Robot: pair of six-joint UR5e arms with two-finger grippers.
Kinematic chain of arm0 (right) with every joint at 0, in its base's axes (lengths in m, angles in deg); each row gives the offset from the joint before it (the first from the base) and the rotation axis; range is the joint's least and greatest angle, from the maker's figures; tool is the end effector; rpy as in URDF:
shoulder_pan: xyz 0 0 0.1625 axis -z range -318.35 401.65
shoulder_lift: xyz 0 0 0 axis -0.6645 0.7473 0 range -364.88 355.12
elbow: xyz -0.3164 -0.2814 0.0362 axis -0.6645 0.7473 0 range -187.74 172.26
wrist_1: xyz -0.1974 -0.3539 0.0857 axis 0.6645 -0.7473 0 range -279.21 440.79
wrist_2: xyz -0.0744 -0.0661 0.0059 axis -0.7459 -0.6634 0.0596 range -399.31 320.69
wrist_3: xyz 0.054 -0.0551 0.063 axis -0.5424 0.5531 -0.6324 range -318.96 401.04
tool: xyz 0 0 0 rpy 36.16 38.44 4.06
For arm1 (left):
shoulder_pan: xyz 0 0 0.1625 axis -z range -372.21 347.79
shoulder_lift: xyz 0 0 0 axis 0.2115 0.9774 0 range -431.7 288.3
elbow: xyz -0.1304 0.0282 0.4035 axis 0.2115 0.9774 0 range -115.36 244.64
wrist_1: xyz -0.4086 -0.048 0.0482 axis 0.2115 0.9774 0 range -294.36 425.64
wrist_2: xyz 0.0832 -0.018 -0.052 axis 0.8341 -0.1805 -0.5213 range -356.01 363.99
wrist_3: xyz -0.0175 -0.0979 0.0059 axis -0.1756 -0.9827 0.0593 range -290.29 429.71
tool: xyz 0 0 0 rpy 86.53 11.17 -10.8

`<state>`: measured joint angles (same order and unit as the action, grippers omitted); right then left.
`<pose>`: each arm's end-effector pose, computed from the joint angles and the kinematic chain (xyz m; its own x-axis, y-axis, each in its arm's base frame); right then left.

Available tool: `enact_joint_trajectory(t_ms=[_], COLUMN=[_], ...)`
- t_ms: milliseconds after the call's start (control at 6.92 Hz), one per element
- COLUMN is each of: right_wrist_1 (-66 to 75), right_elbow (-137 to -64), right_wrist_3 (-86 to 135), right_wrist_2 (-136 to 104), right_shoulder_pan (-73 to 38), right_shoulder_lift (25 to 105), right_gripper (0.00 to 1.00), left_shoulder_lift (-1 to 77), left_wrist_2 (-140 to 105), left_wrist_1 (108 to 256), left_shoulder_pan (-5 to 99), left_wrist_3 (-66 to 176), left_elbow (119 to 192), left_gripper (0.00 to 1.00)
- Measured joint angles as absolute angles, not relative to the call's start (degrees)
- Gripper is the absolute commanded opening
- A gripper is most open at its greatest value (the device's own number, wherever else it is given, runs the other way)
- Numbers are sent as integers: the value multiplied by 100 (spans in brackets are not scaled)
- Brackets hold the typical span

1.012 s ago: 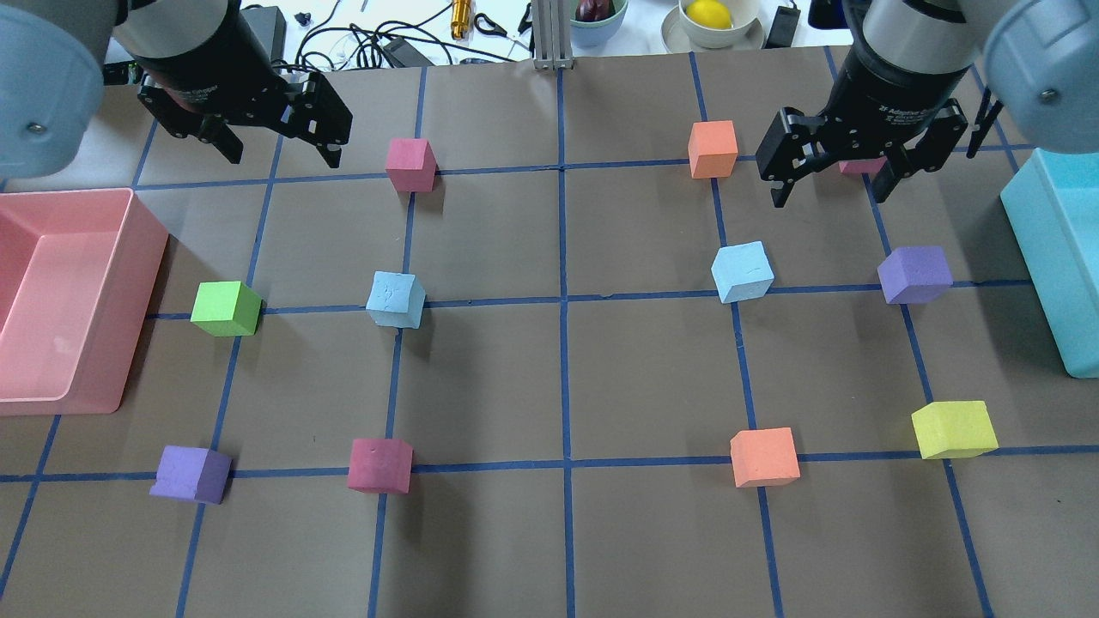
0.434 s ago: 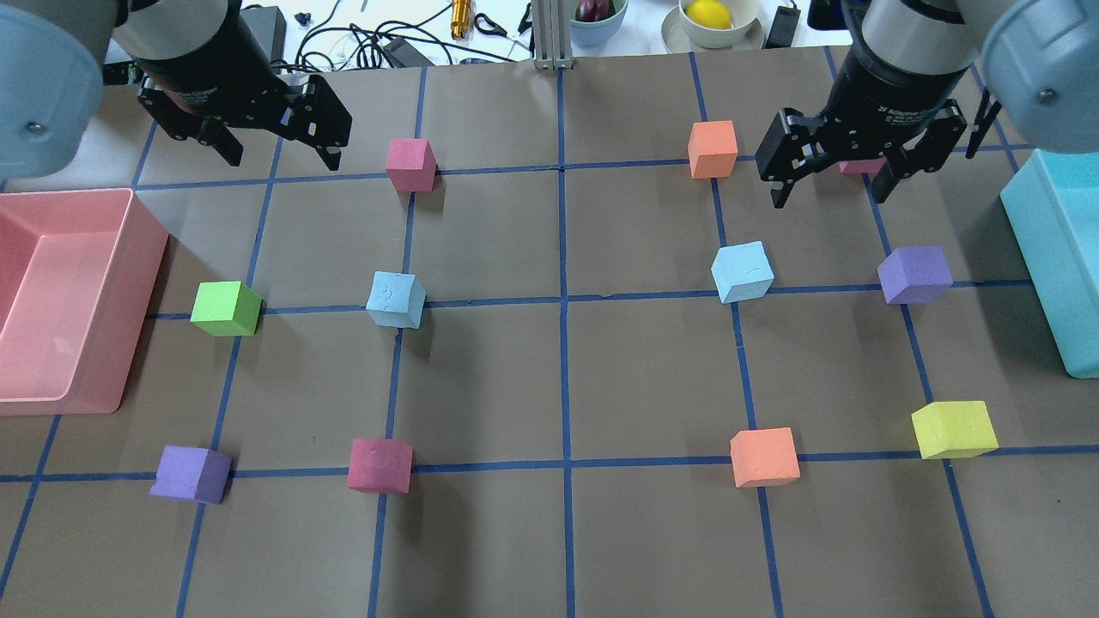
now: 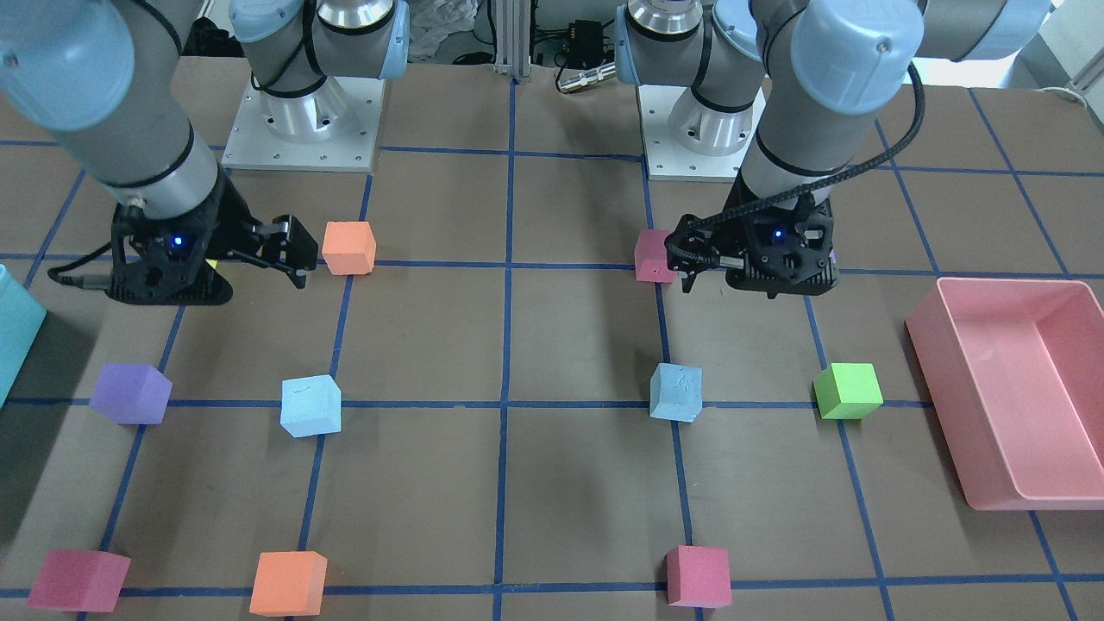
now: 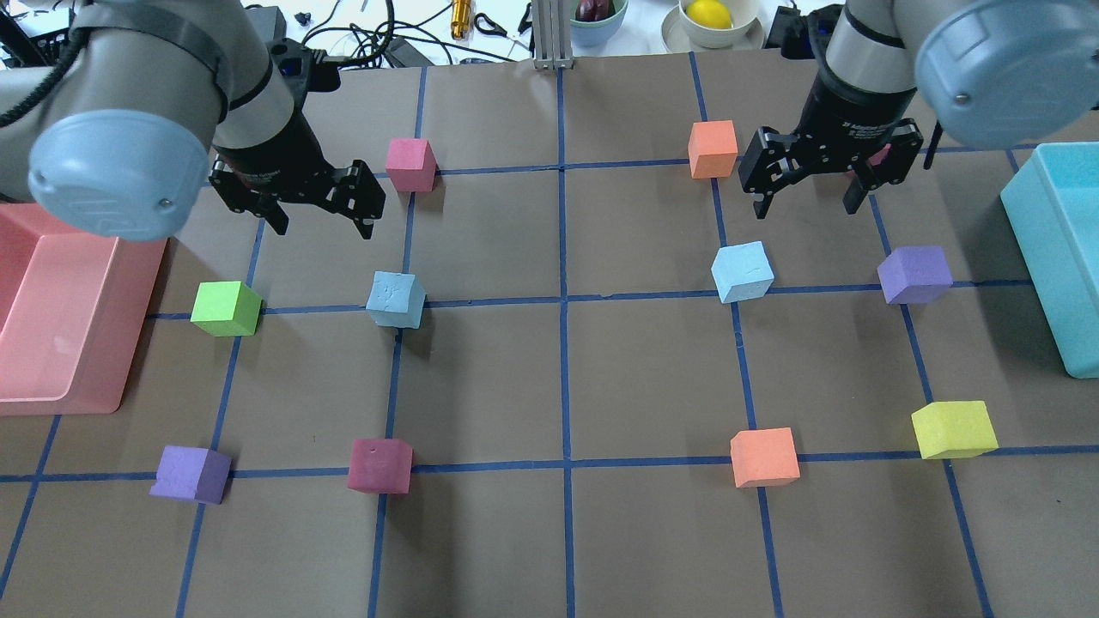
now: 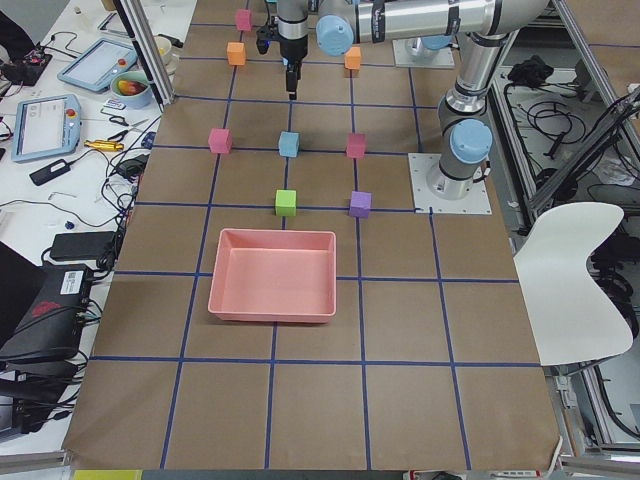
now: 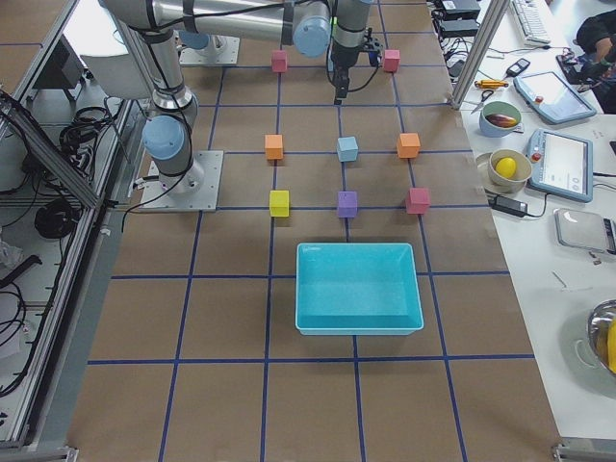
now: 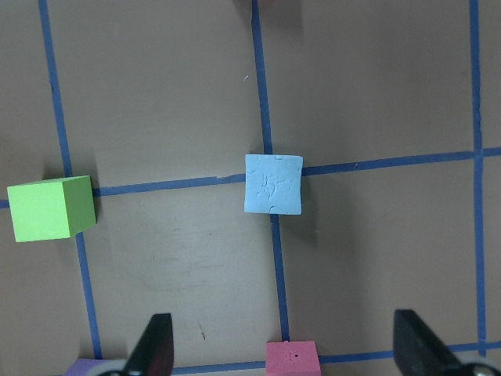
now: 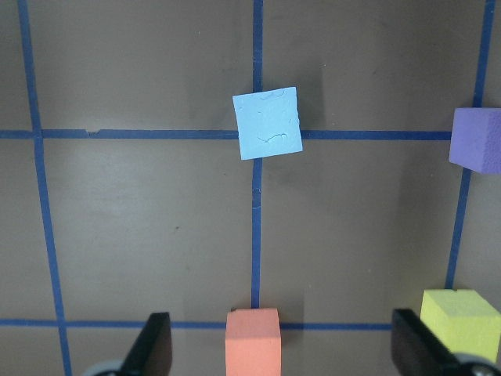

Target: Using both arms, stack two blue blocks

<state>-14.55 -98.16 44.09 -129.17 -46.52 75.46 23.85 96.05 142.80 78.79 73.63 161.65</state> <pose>0.1159 -0.5525 0.4053 -0.9998 -0.0209 -0.0068 -0.0214 0.9964 0.0823 -0.1389 -0.5218 0.4011 -0.9957 0.0856 -0.0362 0.0857 0.9963 -0.0023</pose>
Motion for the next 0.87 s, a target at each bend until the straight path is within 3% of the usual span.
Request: enact_joint_trajectory(t_ms=[289, 867], right_wrist_1=[-2431, -3089], right_elbow=[-9816, -9923], right_wrist_3=[4423, 4408], right_wrist_2=[-12940, -12904], right_shoulder_pan=[-4655, -4668], right_shoulder_lift=[6724, 5812], right_gripper=[100, 100], left_shoulder_lift=[2793, 3574], left_wrist_2=[9611, 9617], left_wrist_1=[13530, 12419], left_shoulder_pan=[7876, 7883], left_wrist_3=[7349, 7334], left_elbow=[16568, 17027], left_gripper=[100, 100])
